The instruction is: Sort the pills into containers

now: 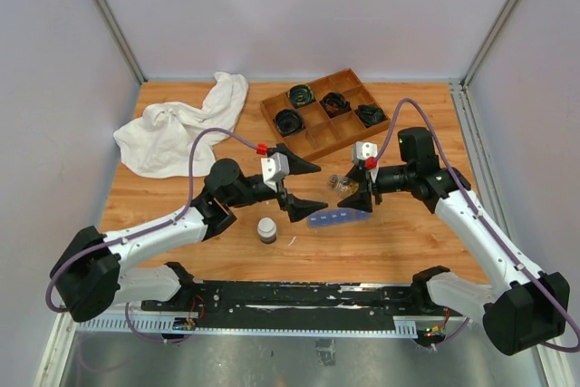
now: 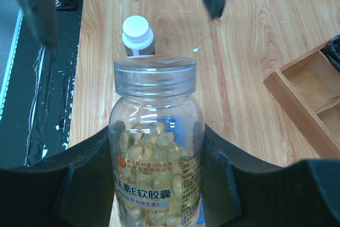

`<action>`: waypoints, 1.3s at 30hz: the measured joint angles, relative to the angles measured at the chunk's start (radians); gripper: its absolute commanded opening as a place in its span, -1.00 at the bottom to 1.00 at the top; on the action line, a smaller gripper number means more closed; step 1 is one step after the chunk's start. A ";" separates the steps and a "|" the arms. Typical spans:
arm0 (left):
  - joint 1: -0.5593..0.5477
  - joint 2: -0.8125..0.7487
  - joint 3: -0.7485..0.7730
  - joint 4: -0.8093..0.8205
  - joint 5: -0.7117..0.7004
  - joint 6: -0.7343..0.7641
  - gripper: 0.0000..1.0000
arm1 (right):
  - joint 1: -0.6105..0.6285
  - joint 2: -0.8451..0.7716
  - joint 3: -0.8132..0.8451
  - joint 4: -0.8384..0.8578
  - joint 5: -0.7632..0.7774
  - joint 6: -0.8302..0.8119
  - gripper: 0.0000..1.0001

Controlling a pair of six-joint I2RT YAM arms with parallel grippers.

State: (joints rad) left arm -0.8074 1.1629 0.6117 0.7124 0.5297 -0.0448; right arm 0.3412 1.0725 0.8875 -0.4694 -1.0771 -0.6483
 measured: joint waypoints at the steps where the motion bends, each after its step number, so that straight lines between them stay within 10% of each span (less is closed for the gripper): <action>1: 0.001 0.013 0.005 0.001 0.037 0.017 0.99 | 0.000 0.000 0.000 0.000 0.000 0.000 -0.99; 21: 0.021 0.192 0.121 0.034 0.144 0.063 0.49 | 0.000 0.000 0.000 -0.002 -0.008 -0.005 -0.99; 24: 0.021 0.193 0.121 0.050 0.148 0.045 0.34 | 0.000 0.000 0.000 -0.003 -0.010 -0.006 -0.99; 30: 0.019 0.195 0.121 0.057 0.181 0.001 -0.61 | 0.000 0.000 0.002 0.003 -0.008 -0.008 -0.99; 39: 0.021 0.195 0.121 0.060 0.167 -0.093 -0.91 | 0.000 0.000 0.002 0.002 -0.007 -0.008 -0.99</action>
State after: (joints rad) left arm -0.7868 1.3579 0.7326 0.7727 0.6968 -0.1379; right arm 0.3412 1.0729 0.8894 -0.4675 -1.0840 -0.6563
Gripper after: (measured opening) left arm 0.373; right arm 0.538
